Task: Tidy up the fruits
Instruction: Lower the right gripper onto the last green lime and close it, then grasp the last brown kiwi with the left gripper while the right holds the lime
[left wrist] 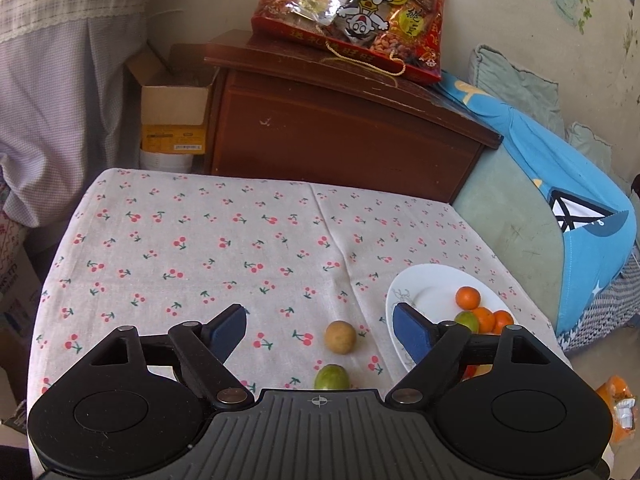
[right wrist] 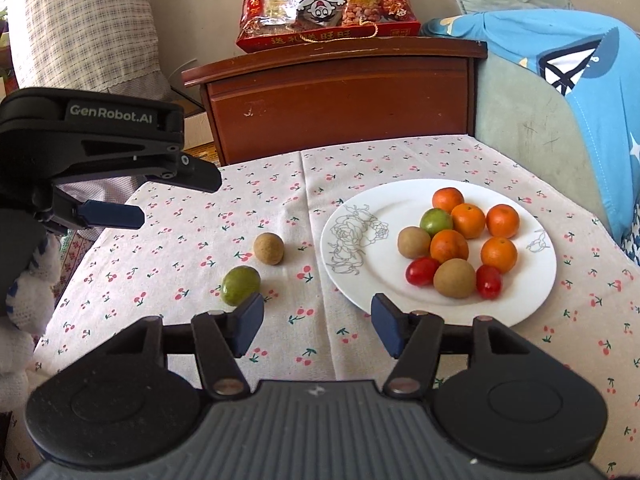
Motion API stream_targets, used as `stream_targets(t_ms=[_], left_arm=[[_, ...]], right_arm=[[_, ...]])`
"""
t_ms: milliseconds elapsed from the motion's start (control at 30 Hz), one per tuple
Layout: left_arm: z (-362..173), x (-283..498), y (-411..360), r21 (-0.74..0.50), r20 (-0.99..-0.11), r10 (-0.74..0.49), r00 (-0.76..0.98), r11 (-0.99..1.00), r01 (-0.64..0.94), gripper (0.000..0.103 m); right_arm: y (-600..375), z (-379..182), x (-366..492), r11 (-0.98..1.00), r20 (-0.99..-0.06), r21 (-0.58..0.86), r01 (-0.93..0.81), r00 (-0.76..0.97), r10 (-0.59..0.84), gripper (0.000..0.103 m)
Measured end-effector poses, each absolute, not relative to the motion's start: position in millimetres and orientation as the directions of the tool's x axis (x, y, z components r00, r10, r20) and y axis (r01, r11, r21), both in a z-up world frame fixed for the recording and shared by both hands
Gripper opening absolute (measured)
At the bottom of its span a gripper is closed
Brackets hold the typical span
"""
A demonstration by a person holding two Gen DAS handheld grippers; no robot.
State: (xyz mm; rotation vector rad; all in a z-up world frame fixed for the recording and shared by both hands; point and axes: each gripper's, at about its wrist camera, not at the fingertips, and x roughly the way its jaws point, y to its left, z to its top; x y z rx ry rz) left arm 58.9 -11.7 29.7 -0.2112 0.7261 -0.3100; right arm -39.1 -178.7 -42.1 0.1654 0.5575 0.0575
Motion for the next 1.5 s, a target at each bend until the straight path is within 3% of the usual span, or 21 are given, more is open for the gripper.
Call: stream_targets(t_ms=[433,667,900,1233,1500], left_arm=[[12,61,26,-0.282,-0.654,-0.260,0.710,0.955,0.090,0.086],[2,64,31,-0.258,-0.682,-0.219,0.698,0.965,0.051,0.086],[-2,68,34,-0.269,-0.691,-0.211,0.692,0.963,0.025,0.086],[-7,71,29,-0.264,-0.690,-0.220,0.689,0.963,0.043,0.086],[-10,70,18,-0.251,-0.684,-0.235,0.691,0.965,0.080,0.086]], right_arm=[[-154,-51,-23,0.978,-0.522,0.183,-0.103,0.833,0.185,0.060],[-149,-53,-11,0.975,-0.514,0.190,-0.116,0.834,0.199,0.043],[-143,-57,0,0.972,-0.519,0.198,-0.128,0.828,0.215,0.042],[-138,-61,12,0.976,-0.531,0.190,-0.111,0.824,0.197,0.027],[-147,-59,3,0.977,-0.537,0.194,-0.084,0.825,0.178,0.027]])
